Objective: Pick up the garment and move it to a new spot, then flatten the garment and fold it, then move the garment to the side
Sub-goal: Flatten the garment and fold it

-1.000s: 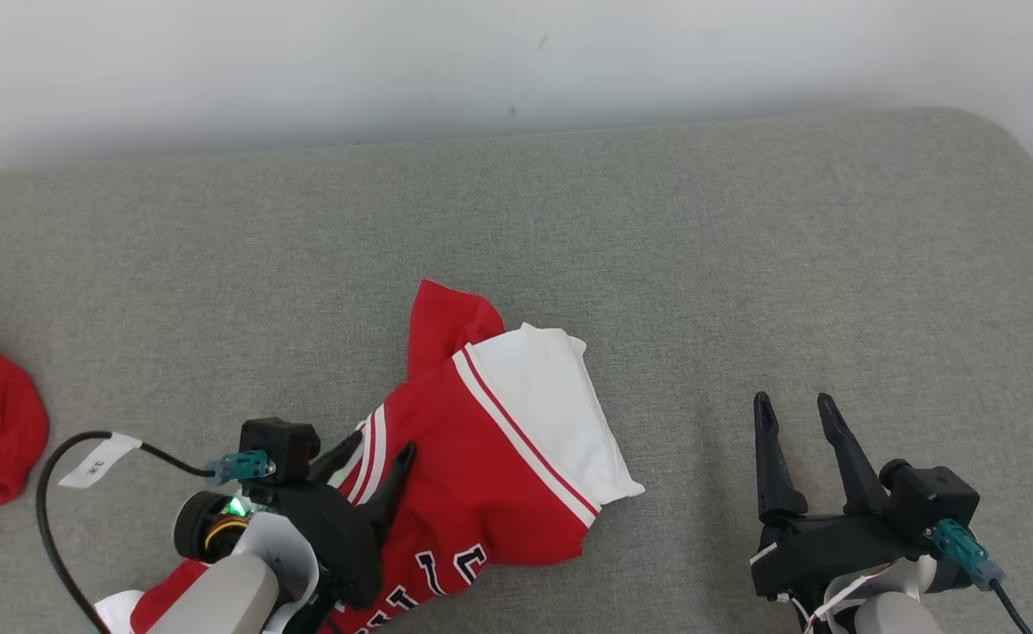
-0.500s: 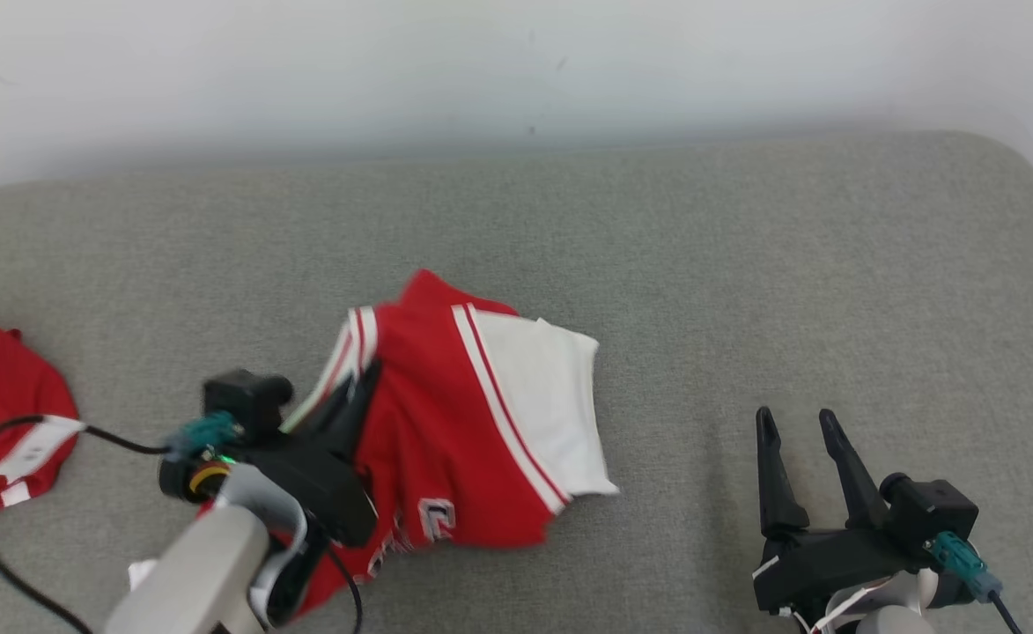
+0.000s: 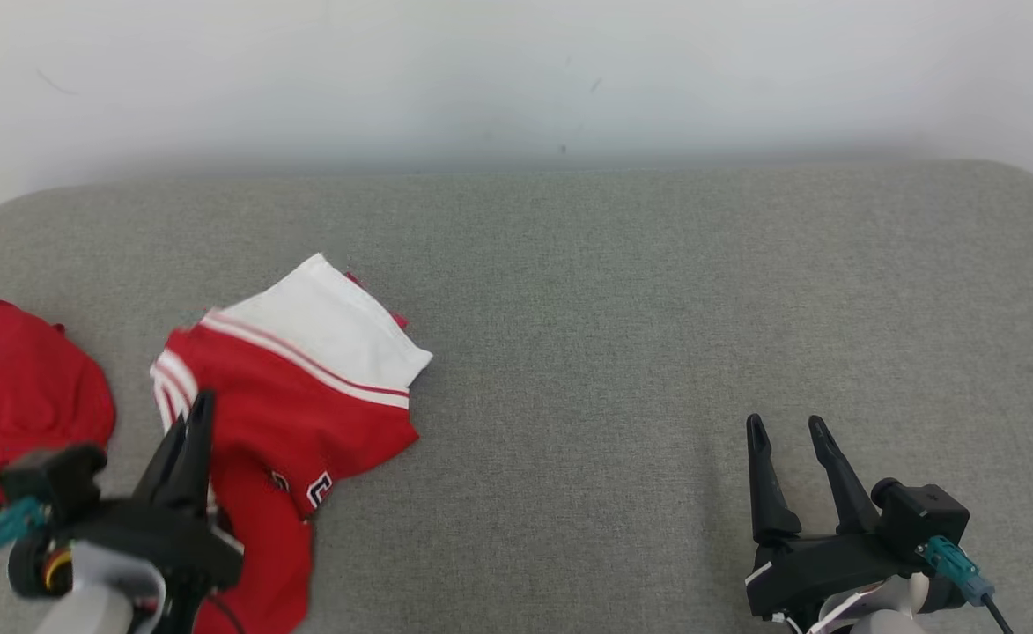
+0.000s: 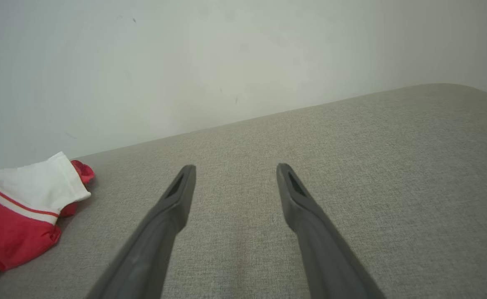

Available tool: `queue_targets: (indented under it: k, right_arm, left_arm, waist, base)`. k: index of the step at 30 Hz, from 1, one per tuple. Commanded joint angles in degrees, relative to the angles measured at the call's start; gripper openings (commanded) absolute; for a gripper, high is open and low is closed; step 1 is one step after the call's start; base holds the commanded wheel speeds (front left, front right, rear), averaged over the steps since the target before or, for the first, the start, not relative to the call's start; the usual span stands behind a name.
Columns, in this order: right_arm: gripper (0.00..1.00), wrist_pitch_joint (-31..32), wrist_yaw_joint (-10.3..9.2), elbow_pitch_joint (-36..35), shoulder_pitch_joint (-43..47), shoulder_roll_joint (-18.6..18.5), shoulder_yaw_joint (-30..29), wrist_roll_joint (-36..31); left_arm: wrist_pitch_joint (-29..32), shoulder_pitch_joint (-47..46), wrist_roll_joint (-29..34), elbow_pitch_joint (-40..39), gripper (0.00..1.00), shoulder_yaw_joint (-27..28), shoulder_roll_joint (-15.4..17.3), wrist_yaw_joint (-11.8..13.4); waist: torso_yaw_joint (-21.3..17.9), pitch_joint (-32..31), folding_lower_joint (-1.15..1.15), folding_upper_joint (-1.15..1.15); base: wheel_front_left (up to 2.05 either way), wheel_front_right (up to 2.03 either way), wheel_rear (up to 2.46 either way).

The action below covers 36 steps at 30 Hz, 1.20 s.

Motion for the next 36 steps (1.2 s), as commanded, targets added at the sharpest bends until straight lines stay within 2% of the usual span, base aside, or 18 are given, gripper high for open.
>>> queue_targets:
  k: [1,4,7,13,19,26,32,33,34,35,36]
  right_arm:
    - [1.0,-0.25,0.05,0.05,0.42,-0.13,0.01,0.31]
    - [1.0,-0.53,0.05,0.49,0.65,-0.11,-0.71,0.22]
    - [1.0,-0.55,0.05,0.81,0.66,-0.11,-1.07,-0.18]
    - [1.0,-0.46,0.05,0.82,-0.34,-0.12,-0.53,-0.53]
    - [1.0,-0.35,0.05,0.79,-0.94,-0.12,0.0,-0.53]
    - [1.0,-0.35,0.05,0.71,-1.31,-0.11,-0.35,-0.77]
    - [1.0,-0.33,0.05,0.79,-1.27,-0.1,-0.48,-0.88]
    - [1.0,-0.35,0.05,0.74,-1.3,-0.1,-0.53,-0.89]
    - [1.0,-0.35,0.05,0.75,-1.34,-0.1,-0.67,-0.93]
    - [1.0,-0.36,0.05,0.73,-1.33,-0.11,-0.92,-1.02]
    - [1.0,-0.37,0.05,0.68,-1.26,-0.11,-1.08,-1.12]
  left_arm:
    - [-1.1,2.86,-0.19,-0.64,0.0,0.46,0.85,0.3]
    - [-2.37,7.45,0.24,-2.26,0.0,-0.92,-0.02,0.46]
    - [-2.56,8.32,1.57,-2.77,0.0,-3.19,-1.42,0.38]
    - [-1.94,3.84,4.6,-2.71,0.0,-7.87,-5.21,-0.57]
    - [-0.76,-1.6,6.93,-1.27,0.0,-11.9,-8.75,-2.2]
    - [-0.06,-8.2,9.66,3.73,0.0,-16.55,-14.08,-4.8]
    - [-1.19,-9.81,9.47,11.7,0.0,-19.87,-17.91,-7.25]
    - [-1.43,-9.88,9.23,12.82,0.07,-20.39,-18.37,-7.76]
    - [-1.75,-10.08,9.2,13.92,0.59,-20.83,-18.76,-7.99]
    - [-2.24,-10.38,9.18,14.67,1.0,-21.16,-19.05,-8.19]
    - [-2.69,-10.59,9.09,15.24,1.0,-21.4,-19.26,-8.5]
  waist:
    - [-0.2,0.17,0.0,0.0]
    - [0.07,0.42,0.0,0.0]
    - [0.56,0.23,0.0,0.0]
    - [0.92,0.03,0.0,0.0]
    - [-0.51,0.52,0.0,0.0]
    - [-3.86,1.55,0.0,0.0]
    - [-5.41,2.12,0.0,0.0]
    - [-5.44,2.16,0.0,0.0]
    - [-5.41,2.19,0.0,0.0]
    - [-5.24,2.21,0.0,0.0]
    - [-5.0,2.21,0.0,0.0]
  base:
    - [0.0,0.0,0.0]
    - [0.0,0.0,0.0]
    - [0.0,0.0,0.0]
    - [0.0,0.0,0.0]
    - [0.0,0.0,0.0]
    - [0.0,0.0,0.0]
    - [0.0,0.0,0.0]
    - [0.0,0.0,0.0]
    - [0.0,0.0,0.0]
    - [0.0,0.0,0.0]
    - [0.0,0.0,0.0]
